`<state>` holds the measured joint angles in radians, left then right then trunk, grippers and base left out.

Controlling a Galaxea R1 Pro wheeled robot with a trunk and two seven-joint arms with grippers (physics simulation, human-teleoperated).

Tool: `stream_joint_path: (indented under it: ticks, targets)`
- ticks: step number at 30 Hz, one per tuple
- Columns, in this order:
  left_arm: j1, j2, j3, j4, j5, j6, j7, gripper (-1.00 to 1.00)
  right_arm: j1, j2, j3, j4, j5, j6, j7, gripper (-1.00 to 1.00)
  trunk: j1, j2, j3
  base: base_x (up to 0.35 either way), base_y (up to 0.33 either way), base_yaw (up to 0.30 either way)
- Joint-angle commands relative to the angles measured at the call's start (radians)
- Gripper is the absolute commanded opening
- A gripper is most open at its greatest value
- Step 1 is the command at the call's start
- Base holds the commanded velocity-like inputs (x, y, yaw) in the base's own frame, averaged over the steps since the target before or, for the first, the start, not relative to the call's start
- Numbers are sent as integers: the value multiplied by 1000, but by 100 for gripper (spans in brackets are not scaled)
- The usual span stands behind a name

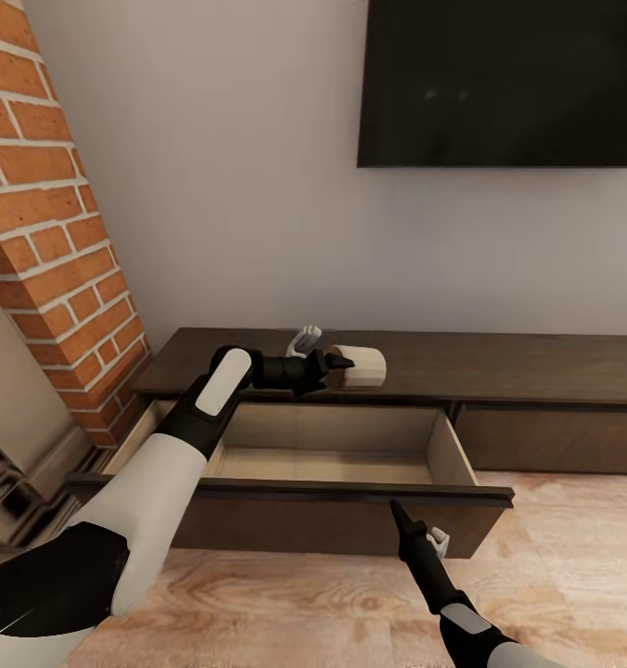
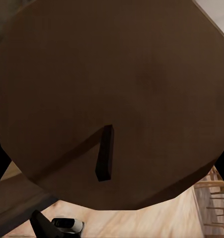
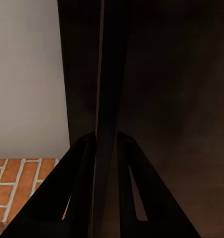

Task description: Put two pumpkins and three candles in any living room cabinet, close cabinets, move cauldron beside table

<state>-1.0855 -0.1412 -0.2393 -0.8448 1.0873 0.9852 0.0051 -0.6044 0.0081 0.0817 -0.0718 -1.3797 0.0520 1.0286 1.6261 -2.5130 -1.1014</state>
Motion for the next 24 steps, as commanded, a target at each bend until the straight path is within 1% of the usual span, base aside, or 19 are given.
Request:
stream_joint_path:
  ticks: [1, 6, 17, 18, 24]
  targets:
    - [-1, 0, 0, 0, 2, 3, 1, -100, 0, 0, -2, 12, -12, 6, 2, -100, 0, 0, -1, -226, 0, 0]
    - [-1, 0, 0, 0, 2, 3, 2, -100, 0, 0, -2, 12, -11, 6, 2, -100, 0, 0, -1, -71, 0, 0]
    - [-1, 0, -1, 0, 2, 3, 2, -100, 0, 0, -2, 12, -11, 6, 2, -100, 0, 0, -1, -3, 0, 0]
    - [-1, 0, -1, 1, 2, 3, 2, -100, 0, 0, -2, 12, -11, 6, 2, 100, 0, 0, -1, 0, 0, 0]
    - [-1, 0, 0, 1, 1, 3, 3, -100, 0, 0, -1, 12, -10, 6, 2, 100, 0, 0, -1, 0, 0, 0]
